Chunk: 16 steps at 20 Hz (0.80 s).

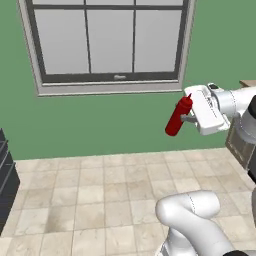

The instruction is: Collect the paprika, ketchup, and shaker from the cabinet and place them next to the stove.

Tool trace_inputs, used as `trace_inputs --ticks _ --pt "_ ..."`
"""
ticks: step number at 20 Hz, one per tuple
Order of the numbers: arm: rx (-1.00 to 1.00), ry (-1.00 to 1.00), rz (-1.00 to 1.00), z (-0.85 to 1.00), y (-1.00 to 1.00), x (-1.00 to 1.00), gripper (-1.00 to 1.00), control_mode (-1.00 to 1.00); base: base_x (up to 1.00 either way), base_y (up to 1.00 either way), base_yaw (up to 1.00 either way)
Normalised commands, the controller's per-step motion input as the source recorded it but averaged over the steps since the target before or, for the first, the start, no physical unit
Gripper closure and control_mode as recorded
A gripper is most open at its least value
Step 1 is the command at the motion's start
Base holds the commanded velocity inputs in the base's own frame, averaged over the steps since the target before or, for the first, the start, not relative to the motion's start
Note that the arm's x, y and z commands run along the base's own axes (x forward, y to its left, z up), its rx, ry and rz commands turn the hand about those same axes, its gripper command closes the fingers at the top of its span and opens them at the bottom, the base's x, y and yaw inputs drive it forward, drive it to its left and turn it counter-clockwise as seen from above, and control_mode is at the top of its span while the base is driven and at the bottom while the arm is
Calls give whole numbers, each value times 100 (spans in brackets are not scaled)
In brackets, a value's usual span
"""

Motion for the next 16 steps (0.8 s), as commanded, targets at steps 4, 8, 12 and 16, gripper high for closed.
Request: trace_inputs --ticks 4,8,12,16 --pt "0 0 0 0 0 0 100 100 -48 55 36" --pt "0 0 0 0 0 0 100 100 -47 59 35" --pt "0 0 0 0 0 0 100 100 -52 57 34" --pt "0 0 0 0 0 0 100 100 -53 63 32"
